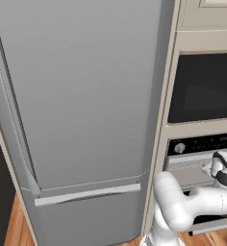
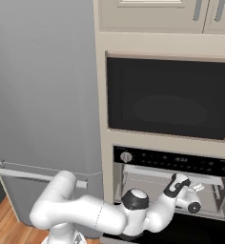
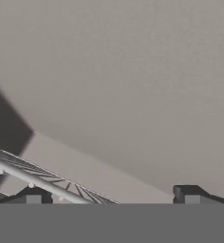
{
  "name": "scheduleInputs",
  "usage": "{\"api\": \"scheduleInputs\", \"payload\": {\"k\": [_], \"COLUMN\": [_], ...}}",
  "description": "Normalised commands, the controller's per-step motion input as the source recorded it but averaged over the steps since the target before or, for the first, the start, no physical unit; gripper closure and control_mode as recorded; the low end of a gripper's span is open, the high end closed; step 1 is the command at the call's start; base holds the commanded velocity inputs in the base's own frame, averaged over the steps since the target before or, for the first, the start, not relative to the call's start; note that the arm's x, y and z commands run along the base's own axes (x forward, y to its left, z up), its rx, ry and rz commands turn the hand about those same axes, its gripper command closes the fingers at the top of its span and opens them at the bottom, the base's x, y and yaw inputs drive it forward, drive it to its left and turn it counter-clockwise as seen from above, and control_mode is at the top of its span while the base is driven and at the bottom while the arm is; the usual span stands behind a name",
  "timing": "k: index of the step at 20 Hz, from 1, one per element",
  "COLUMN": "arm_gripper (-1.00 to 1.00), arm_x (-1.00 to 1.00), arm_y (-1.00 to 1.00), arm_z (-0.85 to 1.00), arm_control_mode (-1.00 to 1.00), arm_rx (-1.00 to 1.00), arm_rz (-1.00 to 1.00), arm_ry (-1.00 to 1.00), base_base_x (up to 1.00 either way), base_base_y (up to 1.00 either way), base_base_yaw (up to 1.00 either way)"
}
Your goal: Take the fish from the oven and place it on the plate on the counter.
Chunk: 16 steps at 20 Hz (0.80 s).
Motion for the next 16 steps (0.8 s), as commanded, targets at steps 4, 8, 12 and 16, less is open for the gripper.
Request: {"api": "scheduleInputs", "payload": {"k": [4, 8, 12, 16], "arm_gripper": [1.00, 1.00, 1.00, 1.00], "arm_x": [-0.34, -0.57, -0.67, -0.72], "arm_y": [0.00, -0.07, -0.14, -0.15], "arm_z": [-0.73, -0.75, -0.77, -0.77], "arm_control_mode": [-1.00, -1.00, -1.00, -1.00], "arm_rx": [0.04, 0.05, 0.07, 0.08], "arm_rz": [0.00, 0.00, 0.00, 0.00], "arm_ry": [0.05, 0.02, 0.00, 0.00], "base_base_x": [0.00, 0.00, 0.00, 0.00], "base_base_y": [0.00, 0.00, 0.00, 0.00], "base_base_yaw": [0.00, 0.00, 0.00, 0.00]}}
